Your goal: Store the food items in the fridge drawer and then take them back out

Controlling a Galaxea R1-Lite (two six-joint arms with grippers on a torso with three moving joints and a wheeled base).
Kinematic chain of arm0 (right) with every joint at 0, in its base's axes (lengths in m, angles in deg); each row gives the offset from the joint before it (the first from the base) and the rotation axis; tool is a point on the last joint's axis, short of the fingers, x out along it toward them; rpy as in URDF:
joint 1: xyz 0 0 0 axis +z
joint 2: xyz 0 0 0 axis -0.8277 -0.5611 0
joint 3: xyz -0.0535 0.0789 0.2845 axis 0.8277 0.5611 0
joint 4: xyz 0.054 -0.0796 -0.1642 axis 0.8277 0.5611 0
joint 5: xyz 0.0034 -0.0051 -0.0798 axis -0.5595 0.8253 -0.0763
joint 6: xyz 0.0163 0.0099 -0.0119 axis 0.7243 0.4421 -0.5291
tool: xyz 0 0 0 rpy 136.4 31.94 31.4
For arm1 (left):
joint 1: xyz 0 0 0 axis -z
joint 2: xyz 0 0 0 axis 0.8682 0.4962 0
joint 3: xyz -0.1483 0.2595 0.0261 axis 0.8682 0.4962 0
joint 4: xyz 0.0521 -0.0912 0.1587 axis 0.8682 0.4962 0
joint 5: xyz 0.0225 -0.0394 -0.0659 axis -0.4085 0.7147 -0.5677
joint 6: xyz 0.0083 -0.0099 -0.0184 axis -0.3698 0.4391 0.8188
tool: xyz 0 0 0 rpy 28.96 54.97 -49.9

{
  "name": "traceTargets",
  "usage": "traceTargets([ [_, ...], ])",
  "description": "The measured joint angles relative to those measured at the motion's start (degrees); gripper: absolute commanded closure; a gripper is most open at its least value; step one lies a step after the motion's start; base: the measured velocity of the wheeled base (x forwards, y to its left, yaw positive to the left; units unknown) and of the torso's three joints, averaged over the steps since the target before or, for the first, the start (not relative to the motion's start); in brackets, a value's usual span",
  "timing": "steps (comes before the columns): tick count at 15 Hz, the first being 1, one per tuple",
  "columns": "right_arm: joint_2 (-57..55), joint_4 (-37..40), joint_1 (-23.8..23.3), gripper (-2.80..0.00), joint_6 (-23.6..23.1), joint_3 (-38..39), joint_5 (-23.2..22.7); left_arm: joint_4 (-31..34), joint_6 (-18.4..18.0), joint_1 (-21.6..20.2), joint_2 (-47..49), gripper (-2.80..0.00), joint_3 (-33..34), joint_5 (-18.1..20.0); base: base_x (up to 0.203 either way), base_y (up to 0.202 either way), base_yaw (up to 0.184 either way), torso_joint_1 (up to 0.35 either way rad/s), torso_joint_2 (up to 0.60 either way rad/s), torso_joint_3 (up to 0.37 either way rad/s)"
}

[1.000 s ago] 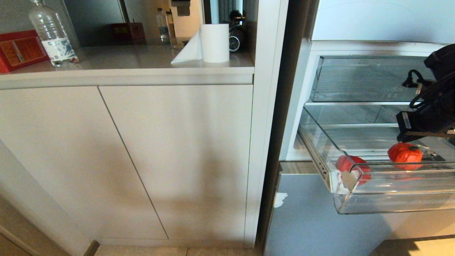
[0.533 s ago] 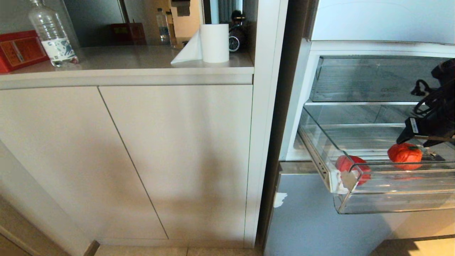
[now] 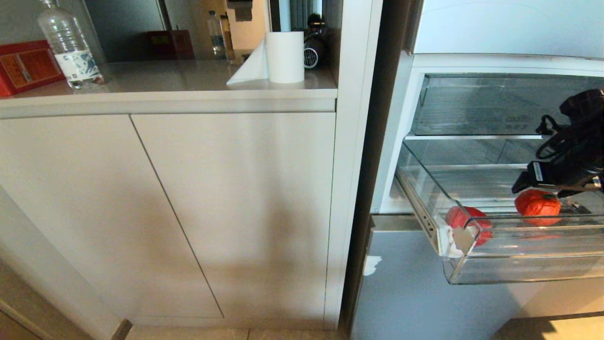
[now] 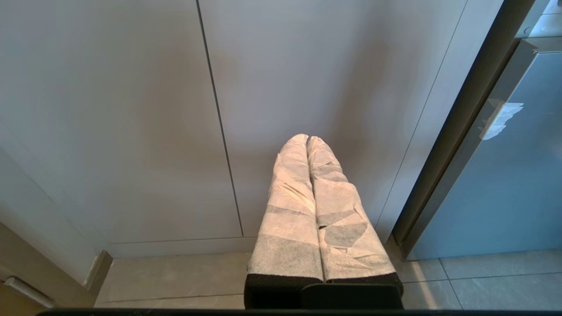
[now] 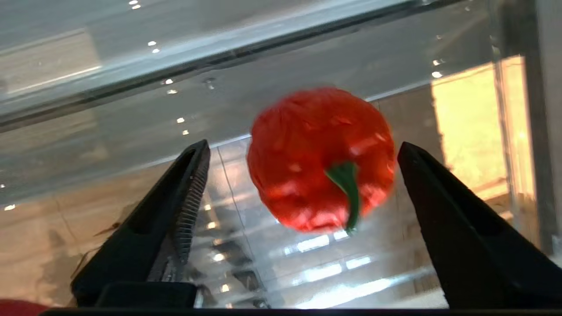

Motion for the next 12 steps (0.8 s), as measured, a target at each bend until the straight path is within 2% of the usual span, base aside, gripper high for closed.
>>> traceTargets([
  [8,-3.8,-1.1,0.0,-2.8,0.5,0.0,0.1,0.0,0.0,0.0,0.0,0.0,0.0,0.0,0.0,0.0,0.0,0.0,0.0,0.0],
  [9,-4.1,-1.1,0.0,0.0,0.5,0.0,0.1,0.0,0.0,0.0,0.0,0.0,0.0,0.0,0.0,0.0,0.0,0.0,0.0,0.0],
  [12,-4.7,-1.1,0.0,0.0,0.5,0.0,0.1,0.0,0.0,0.0,0.0,0.0,0.0,0.0,0.0,0.0,0.0,0.0,0.0,0.0],
])
